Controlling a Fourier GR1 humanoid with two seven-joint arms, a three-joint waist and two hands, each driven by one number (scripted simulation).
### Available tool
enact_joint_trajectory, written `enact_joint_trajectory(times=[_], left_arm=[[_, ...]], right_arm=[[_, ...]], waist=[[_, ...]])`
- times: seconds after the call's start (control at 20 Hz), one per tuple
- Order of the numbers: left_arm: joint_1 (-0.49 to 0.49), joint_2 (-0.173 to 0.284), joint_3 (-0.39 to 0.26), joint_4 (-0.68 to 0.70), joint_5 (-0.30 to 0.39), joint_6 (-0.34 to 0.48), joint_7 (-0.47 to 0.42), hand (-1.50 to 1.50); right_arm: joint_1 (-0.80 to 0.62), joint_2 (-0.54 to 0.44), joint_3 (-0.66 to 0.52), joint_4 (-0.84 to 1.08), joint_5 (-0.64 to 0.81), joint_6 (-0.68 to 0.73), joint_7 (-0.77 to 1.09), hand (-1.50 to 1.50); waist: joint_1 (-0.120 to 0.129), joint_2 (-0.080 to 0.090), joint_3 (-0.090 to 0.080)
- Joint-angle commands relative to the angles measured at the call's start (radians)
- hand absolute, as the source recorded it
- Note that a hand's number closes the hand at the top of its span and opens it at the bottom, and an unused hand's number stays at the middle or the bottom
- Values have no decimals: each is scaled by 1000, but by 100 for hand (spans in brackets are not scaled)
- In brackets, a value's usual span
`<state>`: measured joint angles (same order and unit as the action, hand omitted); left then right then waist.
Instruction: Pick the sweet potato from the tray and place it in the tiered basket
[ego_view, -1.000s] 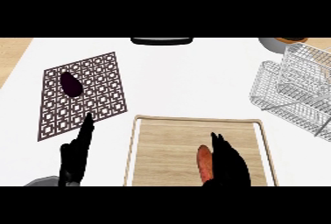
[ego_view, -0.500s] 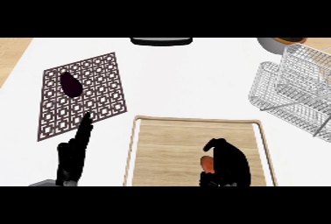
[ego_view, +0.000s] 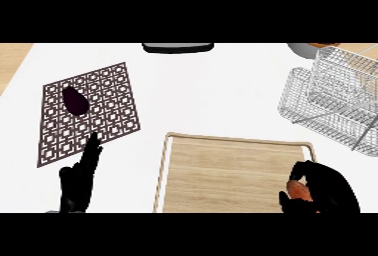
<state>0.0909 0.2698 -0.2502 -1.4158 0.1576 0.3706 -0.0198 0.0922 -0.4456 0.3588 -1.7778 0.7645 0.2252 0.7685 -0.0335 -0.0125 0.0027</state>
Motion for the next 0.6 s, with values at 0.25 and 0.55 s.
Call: enact_joint_trajectory(times=[0.25, 0.55], left_arm=[[34, -32, -26, -27, -27, 43, 25, 0], [42, 43, 48, -24, 29, -30, 27, 0]], right_arm=[[169, -370, -501, 146, -292, -91, -559, 150], [180, -373, -827, 108, -603, -32, -632, 150]], waist=[[-15, 5, 0], [-20, -1, -4]])
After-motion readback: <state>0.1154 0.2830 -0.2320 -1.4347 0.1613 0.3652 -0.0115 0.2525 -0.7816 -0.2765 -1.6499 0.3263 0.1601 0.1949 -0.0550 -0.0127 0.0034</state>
